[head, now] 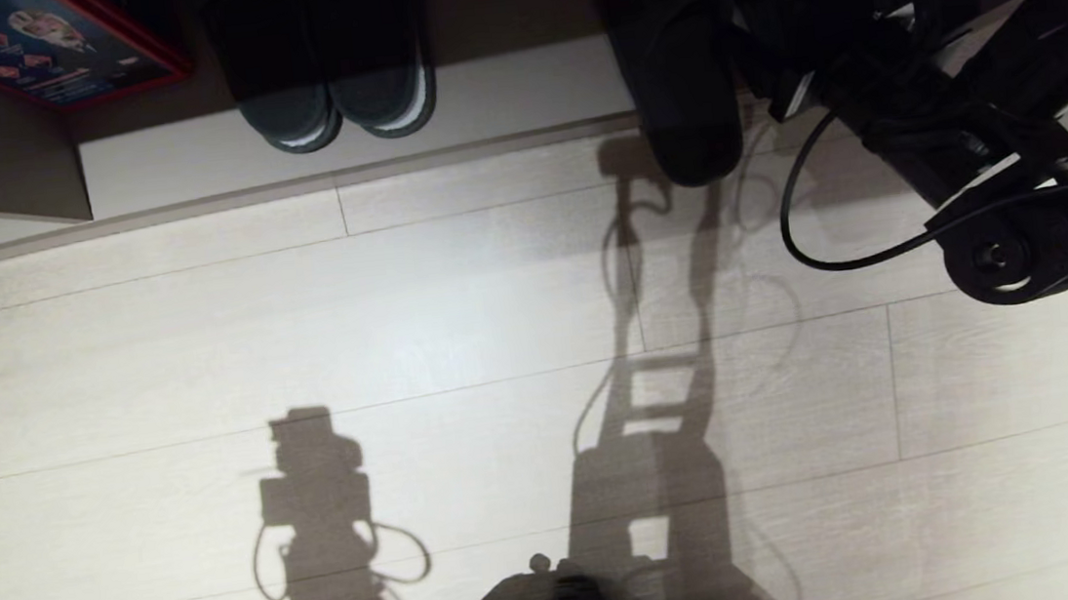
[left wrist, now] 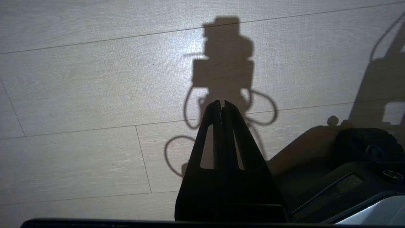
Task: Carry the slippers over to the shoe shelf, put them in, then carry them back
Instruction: Pick up the slippers in the shoe cabinet
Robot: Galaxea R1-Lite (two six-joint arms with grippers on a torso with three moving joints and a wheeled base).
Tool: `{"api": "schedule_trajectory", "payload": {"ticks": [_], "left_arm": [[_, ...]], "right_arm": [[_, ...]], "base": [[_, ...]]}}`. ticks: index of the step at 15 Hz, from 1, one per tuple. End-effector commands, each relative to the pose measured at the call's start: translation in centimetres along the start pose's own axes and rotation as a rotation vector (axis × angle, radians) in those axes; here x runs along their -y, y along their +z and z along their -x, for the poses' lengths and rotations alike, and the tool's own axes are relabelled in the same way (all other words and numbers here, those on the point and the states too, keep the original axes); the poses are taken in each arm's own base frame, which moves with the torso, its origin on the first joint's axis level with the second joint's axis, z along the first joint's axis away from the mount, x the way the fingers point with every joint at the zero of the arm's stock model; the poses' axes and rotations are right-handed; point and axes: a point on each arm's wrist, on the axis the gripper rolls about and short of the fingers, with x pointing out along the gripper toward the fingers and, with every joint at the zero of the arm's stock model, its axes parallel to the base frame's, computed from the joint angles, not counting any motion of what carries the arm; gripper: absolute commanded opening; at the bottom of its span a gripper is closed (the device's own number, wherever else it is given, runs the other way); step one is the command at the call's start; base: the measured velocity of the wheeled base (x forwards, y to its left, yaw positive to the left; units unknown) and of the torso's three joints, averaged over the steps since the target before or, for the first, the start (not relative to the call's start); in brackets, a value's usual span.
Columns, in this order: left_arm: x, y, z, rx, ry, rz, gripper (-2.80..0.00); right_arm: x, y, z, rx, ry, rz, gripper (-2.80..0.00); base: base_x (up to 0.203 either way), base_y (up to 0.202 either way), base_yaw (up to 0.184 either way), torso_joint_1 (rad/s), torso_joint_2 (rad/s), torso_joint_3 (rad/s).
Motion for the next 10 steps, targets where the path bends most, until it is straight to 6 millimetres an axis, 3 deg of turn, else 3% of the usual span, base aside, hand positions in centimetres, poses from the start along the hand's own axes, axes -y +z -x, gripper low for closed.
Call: {"api": "schedule_trajectory", "payload": {"ticks": [1, 6, 10], "left_arm": [[0.0, 0.0, 0.0, -0.001, 0.0, 0.0, -2.8], [0.0, 0.0, 0.0, -0.002, 0.0, 0.0, -2.8], [0.0, 0.0, 0.0, -0.001, 0.0, 0.0, -2.8]], "right_arm": [[-0.3, -0.9, -0.2, -0.01, 0.006, -0.003, 0.0], [0.4, 1.9, 0.5, 0.027, -0.006, 0.003, 0.0], [-0.8, 2.5, 1.8, -0.044, 0.056, -0.04, 0.0]], "base": [[0.0, 0.0, 0.0, 0.0, 0.0, 0.0], [0.0, 0.0, 0.0, 0.0, 0.0, 0.0], [0.0, 0.0, 0.0, 0.0, 0.0, 0.0]]}}
